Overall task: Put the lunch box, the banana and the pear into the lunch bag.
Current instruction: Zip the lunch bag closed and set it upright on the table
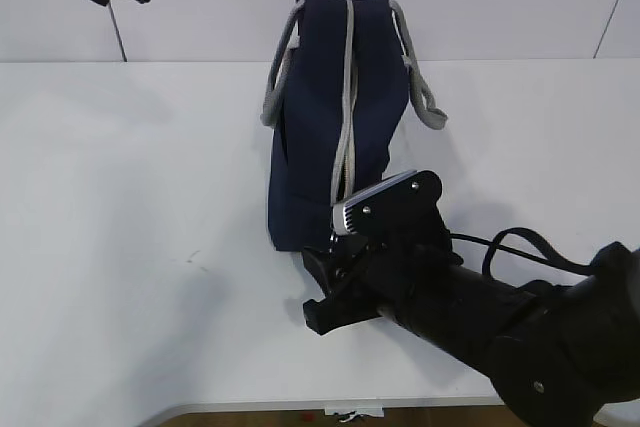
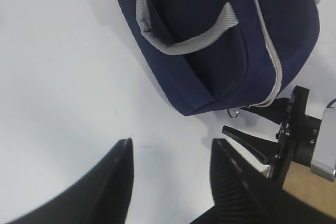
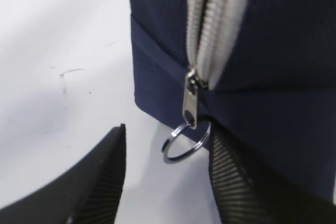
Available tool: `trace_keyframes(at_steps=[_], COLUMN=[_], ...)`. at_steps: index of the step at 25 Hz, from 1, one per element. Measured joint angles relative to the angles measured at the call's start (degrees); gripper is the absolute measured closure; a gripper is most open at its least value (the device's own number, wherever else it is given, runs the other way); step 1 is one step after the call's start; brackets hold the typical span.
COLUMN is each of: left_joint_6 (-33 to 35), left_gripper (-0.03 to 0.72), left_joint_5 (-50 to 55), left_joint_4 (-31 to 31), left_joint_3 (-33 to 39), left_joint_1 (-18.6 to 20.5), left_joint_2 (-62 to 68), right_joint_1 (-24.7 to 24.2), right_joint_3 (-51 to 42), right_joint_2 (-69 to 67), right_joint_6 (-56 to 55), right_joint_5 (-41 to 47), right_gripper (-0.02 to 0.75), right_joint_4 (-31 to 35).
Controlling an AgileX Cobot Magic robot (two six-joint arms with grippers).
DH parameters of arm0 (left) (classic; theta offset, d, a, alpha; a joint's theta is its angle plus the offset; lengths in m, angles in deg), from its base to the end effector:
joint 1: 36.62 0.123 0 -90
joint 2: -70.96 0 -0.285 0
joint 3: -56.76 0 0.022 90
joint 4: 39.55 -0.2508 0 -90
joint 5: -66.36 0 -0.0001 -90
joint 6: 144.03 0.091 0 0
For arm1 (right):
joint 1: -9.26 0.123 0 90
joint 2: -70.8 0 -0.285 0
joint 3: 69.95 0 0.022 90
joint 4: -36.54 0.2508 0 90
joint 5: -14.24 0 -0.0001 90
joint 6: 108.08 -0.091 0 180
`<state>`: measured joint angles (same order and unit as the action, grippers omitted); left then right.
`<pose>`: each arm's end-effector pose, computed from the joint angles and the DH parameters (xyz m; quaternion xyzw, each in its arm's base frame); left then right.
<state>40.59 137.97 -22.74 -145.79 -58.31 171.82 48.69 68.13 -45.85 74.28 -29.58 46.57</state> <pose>0.3063 -0.1487 0.4001 0.2091 0.9322 -0.1824 0.2322 0.2554 0.1958 0.1138 -0.2191 0.8144 0.1546 0.5146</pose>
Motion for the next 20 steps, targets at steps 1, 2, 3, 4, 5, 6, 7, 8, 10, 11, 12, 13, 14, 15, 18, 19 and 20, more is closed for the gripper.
trace_keyframes(at_steps=[1, 2, 3, 4, 5, 6, 7, 8, 10, 11, 12, 13, 14, 15, 18, 19, 20], left_joint_6=[0.0, 0.0, 0.0, 0.0, 0.0, 0.0, 0.0, 0.0, 0.0, 0.0, 0.0, 0.0, 0.0, 0.0, 0.0, 0.0, 0.0], left_gripper=[0.327, 0.327, 0.327, 0.327, 0.327, 0.327, 0.327, 0.327, 0.327, 0.327, 0.327, 0.327, 0.327, 0.327, 0.327, 0.327, 0.327], left_joint_5=[0.0, 0.0, 0.0, 0.0, 0.0, 0.0, 0.0, 0.0, 0.0, 0.0, 0.0, 0.0, 0.0, 0.0, 0.0, 0.0, 0.0], left_joint_4=[0.0, 0.0, 0.0, 0.0, 0.0, 0.0, 0.0, 0.0, 0.0, 0.0, 0.0, 0.0, 0.0, 0.0, 0.0, 0.0, 0.0], left_joint_3=[0.0, 0.0, 0.0, 0.0, 0.0, 0.0, 0.0, 0.0, 0.0, 0.0, 0.0, 0.0, 0.0, 0.0, 0.0, 0.0, 0.0], left_joint_1=[0.0, 0.0, 0.0, 0.0, 0.0, 0.0, 0.0, 0.0, 0.0, 0.0, 0.0, 0.0, 0.0, 0.0, 0.0, 0.0, 0.0], left_joint_2=[0.0, 0.0, 0.0, 0.0, 0.0, 0.0, 0.0, 0.0, 0.0, 0.0, 0.0, 0.0, 0.0, 0.0, 0.0, 0.0, 0.0], right_joint_1=[0.0, 0.0, 0.0, 0.0, 0.0, 0.0, 0.0, 0.0, 0.0, 0.0, 0.0, 0.0, 0.0, 0.0, 0.0, 0.0, 0.0], right_joint_3=[0.0, 0.0, 0.0, 0.0, 0.0, 0.0, 0.0, 0.0, 0.0, 0.0, 0.0, 0.0, 0.0, 0.0, 0.0, 0.0, 0.0], right_joint_2=[-0.2, -0.3, -0.6, -0.7, -0.8, -0.8, -0.8, -0.8, -0.8, -0.8, -0.8, -0.8, -0.8, -0.8, -1.0, -1.0, -1.0], right_joint_6=[0.0, 0.0, 0.0, 0.0, 0.0, 0.0, 0.0, 0.0, 0.0, 0.0, 0.0, 0.0, -0.1, -0.1, -0.1, -0.1, -0.1], right_joint_5=[0.0, 0.0, 0.0, -0.2, -0.2, -0.4, -0.8, -1.2, -1.4, -1.6, -1.8, -2.1, -2.5, -3.0, -3.5, -3.5, -3.7], right_gripper=[0.336, 0.336, 0.336, 0.336, 0.336, 0.336, 0.336, 0.336, 0.335, 0.335, 0.335, 0.335, 0.335, 0.336, 0.336, 0.336, 0.336], right_joint_4=[0.0, 0.0, -0.1, -0.1, -0.1, -0.1, -0.1, -0.1, -0.2, -0.2, -0.5, -1.2, -2.0, -2.8, -4.0, -4.0, -4.0])
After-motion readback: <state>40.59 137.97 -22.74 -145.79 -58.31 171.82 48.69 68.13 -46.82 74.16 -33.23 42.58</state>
